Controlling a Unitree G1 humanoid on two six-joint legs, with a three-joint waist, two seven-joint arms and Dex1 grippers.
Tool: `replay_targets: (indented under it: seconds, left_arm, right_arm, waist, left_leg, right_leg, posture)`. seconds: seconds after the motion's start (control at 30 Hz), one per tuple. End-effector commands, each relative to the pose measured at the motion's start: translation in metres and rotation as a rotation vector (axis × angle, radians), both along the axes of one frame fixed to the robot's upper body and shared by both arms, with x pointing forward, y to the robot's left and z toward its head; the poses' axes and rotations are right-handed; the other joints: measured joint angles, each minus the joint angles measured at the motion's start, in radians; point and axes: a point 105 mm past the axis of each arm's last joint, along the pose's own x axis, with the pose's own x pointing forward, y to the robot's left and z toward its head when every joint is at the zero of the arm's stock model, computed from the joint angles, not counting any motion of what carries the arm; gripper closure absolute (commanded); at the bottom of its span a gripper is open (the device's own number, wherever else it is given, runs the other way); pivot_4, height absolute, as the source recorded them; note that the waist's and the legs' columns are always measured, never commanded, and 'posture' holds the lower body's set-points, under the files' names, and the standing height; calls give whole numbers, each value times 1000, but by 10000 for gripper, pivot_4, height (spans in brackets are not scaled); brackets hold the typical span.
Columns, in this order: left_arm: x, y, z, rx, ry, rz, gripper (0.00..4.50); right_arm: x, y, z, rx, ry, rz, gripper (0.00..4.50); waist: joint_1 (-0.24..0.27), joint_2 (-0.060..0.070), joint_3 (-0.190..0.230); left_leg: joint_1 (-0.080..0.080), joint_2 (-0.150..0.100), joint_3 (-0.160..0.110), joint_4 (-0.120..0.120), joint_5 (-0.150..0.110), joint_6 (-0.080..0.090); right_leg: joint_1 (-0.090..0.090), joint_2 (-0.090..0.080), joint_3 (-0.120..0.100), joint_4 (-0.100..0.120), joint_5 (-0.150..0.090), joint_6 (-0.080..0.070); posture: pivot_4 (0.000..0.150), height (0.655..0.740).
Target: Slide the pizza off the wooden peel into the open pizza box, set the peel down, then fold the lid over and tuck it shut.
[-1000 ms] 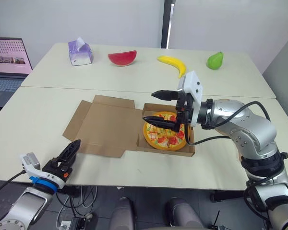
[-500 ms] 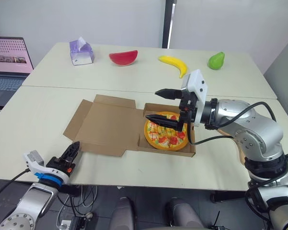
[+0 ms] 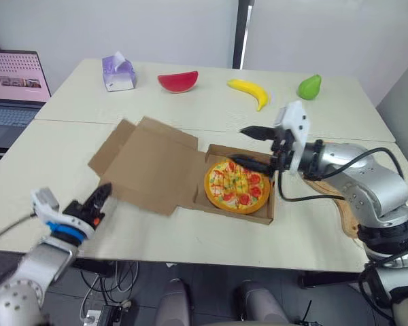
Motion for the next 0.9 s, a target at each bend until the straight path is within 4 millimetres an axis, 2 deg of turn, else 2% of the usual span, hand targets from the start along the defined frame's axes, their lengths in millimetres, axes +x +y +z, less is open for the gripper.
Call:
replay_targets:
  seconds: [0.03,0.2,0.23,0.37,0.53,0.63,0.8,0.9]
  left_arm:
    - [15,-15,27,100,-86,-97,45000]
    - [40,-25,54,237,-182,-190,45000]
    - [46,-29,59,287,-205,-212,45000]
    - [66,-52,72,516,-300,-308,45000]
    - [98,-73,93,563,-406,-315,45000]
    - [111,-85,101,581,-448,-339,45000]
    - [133,-101,109,660,-506,-347,45000]
    - [149,-113,112,737,-536,-317,45000]
  right_arm:
    - [29,-43,-8,-85,-82,-138,24526]
    - [63,-85,-47,-202,-54,-271,42960]
    - [68,-91,-55,-231,-49,-298,44556]
    - [77,-97,-80,-298,-15,-317,44556]
    - [68,-83,-96,-289,19,-229,44556]
    - [53,-75,-101,-294,41,-153,44556]
    - [14,-52,-100,-272,77,-27,44556]
    - [-11,-28,-96,-214,111,41,44556]
  waist:
    - [-2,0,0]
    - [-3,2,1]
    - [-4,2,1]
    - [-4,2,1]
    - [1,3,2]
    - [3,4,2]
    - [3,4,2]
    - [1,4,3]
  left_leg:
    - [0,0,0,0,0,0]
    - [-2,0,1,-2,0,0]
    - [-2,0,1,-3,0,0]
    - [-2,0,1,-4,0,0]
    - [-2,0,0,-4,0,0]
    - [-3,0,0,-4,0,0]
    - [-3,0,0,-4,0,0]
    - [-4,0,-1,-2,0,0]
  right_leg:
    - [0,0,0,-1,1,1]
    - [-1,1,0,-5,4,5]
    - [-1,1,0,-5,4,5]
    - [-2,2,1,-6,4,4]
    - [-1,2,0,-5,4,4]
    - [-1,1,-1,-5,4,5]
    - [-1,2,-2,-5,4,5]
    - [0,2,-2,-4,4,5]
  posture:
    - [1500,7400]
    - [1500,7400]
    - [1500,7400]
    - [1500,7400]
    - [1500,7400]
    - [1500,7400]
    - [1500,7400]
    - [1500,7400]
